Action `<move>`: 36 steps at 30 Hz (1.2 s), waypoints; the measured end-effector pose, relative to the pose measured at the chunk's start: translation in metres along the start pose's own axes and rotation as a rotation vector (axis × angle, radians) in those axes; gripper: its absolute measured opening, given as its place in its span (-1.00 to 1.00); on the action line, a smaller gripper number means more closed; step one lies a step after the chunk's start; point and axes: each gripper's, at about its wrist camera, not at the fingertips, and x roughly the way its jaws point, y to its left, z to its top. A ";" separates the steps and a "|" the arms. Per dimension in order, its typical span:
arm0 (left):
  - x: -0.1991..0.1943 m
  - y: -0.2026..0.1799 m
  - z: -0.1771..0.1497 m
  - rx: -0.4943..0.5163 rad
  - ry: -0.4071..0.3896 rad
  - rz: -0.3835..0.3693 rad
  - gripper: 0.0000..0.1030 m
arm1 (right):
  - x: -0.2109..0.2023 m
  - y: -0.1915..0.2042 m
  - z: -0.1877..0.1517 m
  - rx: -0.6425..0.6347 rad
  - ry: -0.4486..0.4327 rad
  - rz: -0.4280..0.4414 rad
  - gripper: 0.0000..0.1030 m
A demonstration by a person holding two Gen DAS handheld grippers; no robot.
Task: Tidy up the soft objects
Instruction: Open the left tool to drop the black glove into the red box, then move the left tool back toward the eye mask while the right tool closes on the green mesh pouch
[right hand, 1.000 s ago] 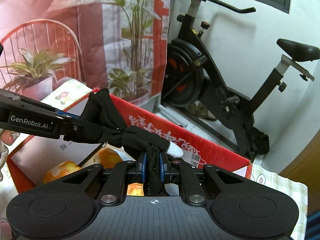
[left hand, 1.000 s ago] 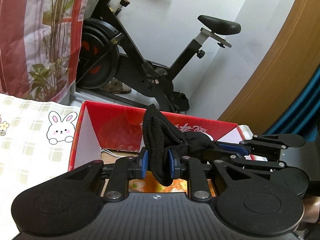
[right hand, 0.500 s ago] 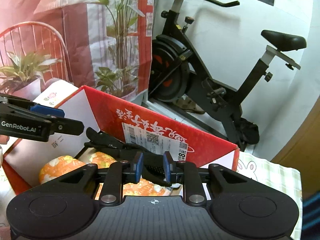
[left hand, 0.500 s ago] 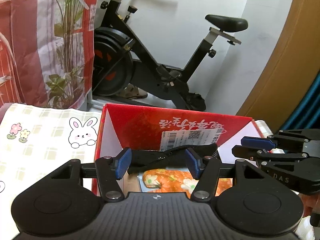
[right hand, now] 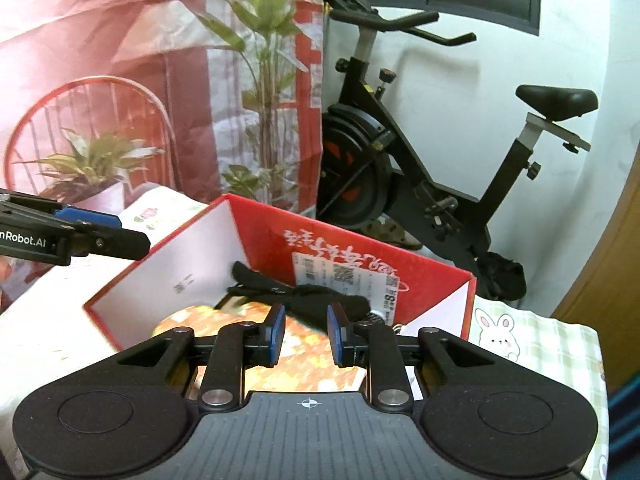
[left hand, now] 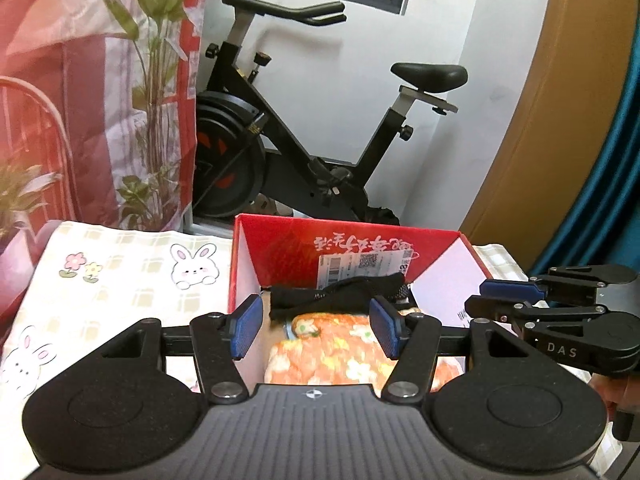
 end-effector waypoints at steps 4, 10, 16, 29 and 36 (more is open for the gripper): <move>-0.020 0.000 -0.012 0.006 -0.004 0.004 0.19 | -0.022 0.011 -0.011 -0.004 -0.016 0.022 -0.59; -0.045 0.001 -0.038 0.002 -0.006 -0.003 0.19 | -0.050 0.022 -0.032 0.009 -0.041 0.058 -0.58; -0.056 -0.002 -0.073 0.017 0.022 -0.013 0.19 | -0.066 0.027 -0.065 0.039 -0.030 0.081 -0.58; -0.046 -0.007 -0.142 -0.029 0.097 -0.022 0.19 | -0.088 0.031 -0.166 0.132 0.018 -0.002 0.11; -0.046 -0.011 -0.167 -0.045 0.112 -0.033 0.19 | -0.101 0.036 -0.200 0.157 0.010 -0.039 0.42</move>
